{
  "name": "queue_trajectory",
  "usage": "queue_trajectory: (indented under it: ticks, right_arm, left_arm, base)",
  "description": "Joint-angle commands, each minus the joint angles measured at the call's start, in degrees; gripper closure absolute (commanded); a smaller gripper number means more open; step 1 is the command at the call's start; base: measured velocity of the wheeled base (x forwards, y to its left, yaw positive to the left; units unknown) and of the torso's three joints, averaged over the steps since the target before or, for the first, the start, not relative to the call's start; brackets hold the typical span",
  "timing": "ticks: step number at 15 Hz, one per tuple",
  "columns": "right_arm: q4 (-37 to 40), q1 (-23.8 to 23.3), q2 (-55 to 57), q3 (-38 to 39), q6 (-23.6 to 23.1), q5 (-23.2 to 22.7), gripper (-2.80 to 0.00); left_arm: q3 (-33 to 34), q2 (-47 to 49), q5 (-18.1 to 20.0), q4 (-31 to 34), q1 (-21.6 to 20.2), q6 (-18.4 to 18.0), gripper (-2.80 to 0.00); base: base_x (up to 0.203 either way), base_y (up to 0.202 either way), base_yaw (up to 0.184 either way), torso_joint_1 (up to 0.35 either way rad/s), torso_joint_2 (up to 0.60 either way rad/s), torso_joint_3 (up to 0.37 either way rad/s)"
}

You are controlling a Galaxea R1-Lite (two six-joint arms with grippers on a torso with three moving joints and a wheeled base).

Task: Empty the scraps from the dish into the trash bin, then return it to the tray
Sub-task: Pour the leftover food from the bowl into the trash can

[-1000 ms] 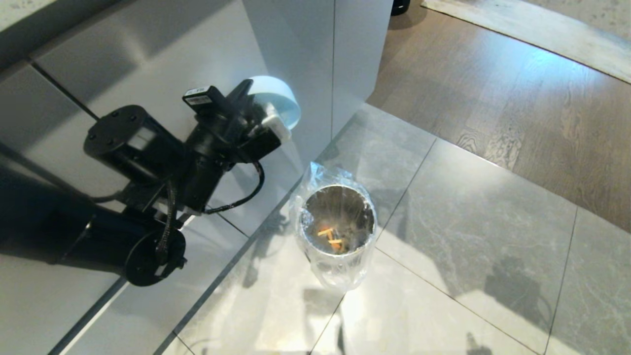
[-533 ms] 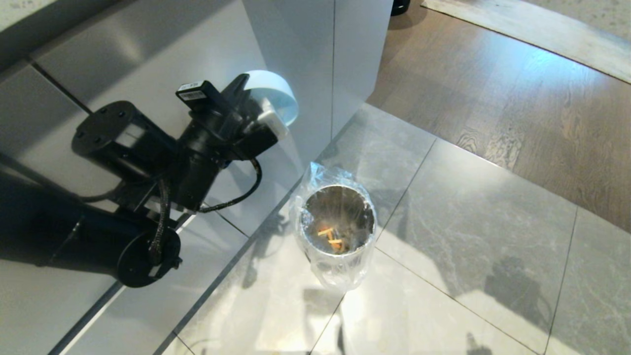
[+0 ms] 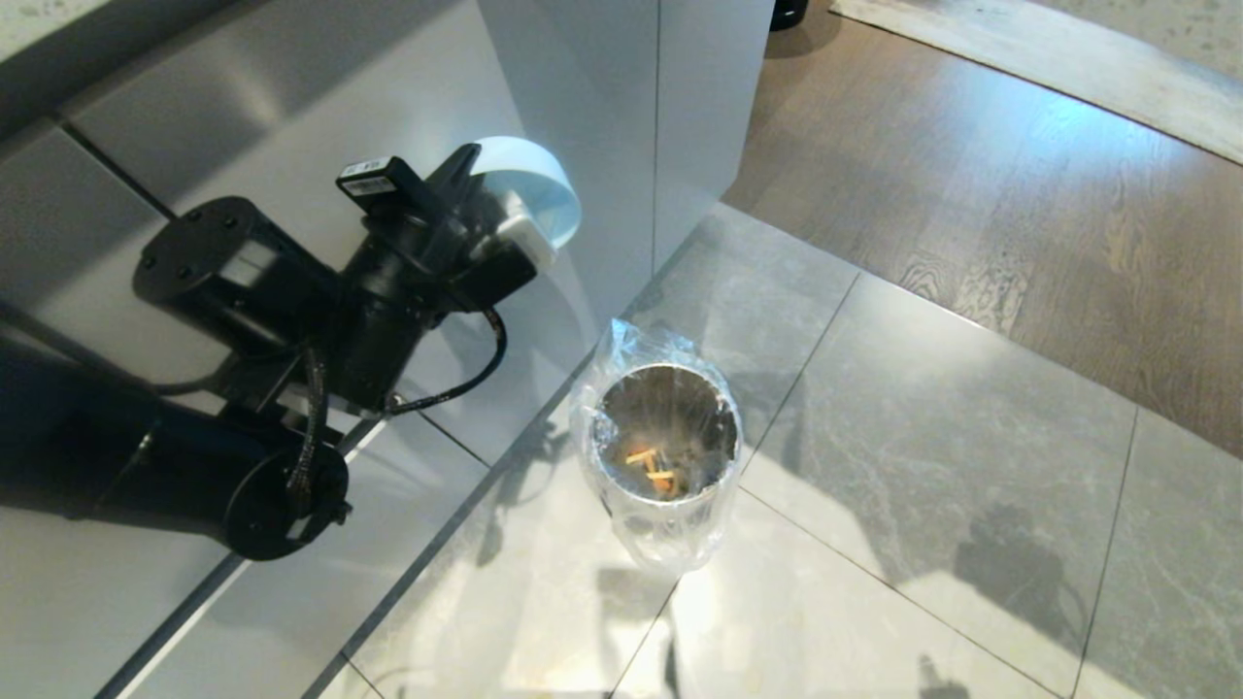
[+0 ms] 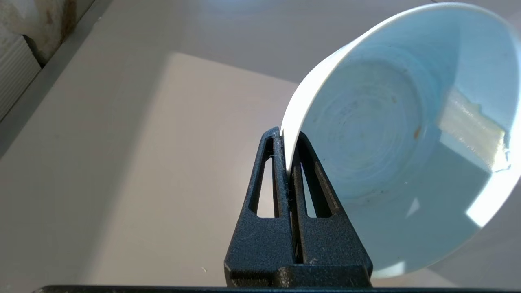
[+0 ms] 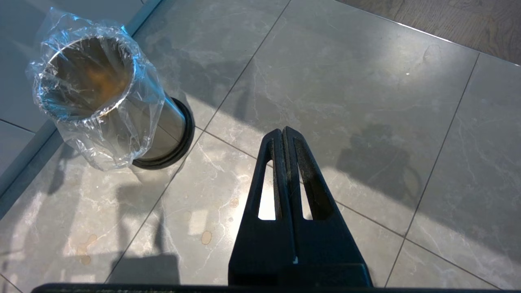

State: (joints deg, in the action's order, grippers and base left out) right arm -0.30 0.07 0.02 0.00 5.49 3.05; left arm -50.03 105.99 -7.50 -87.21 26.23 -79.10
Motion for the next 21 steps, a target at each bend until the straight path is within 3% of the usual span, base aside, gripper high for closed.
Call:
queue_trajectory:
  ticks: [1,17,21]
  right_arm:
    - [-0.05,0.01,-0.02,-0.07,0.05,0.03,0.0]
    - [-0.05,0.01,-0.02,0.0,-0.02,0.03,0.0]
    - [-0.05,0.01,-0.02,0.0,0.05,0.03,0.0]
  left_arm:
    - [0.02,0.53,-0.21,-2.74,-1.17,-0.44,0.0]
    - [3.98,3.0,-0.24,-2.74,4.22,-0.81,0.0]
    - [3.78,3.4,-0.33,-2.74,8.52,-1.63,0.0]
  base:
    - [0.0,0.0,0.0,0.0,0.0,0.0]
    - [0.0,0.0,0.0,0.0,0.0,0.0]
    - [0.0,0.0,0.0,0.0,0.0,0.0]
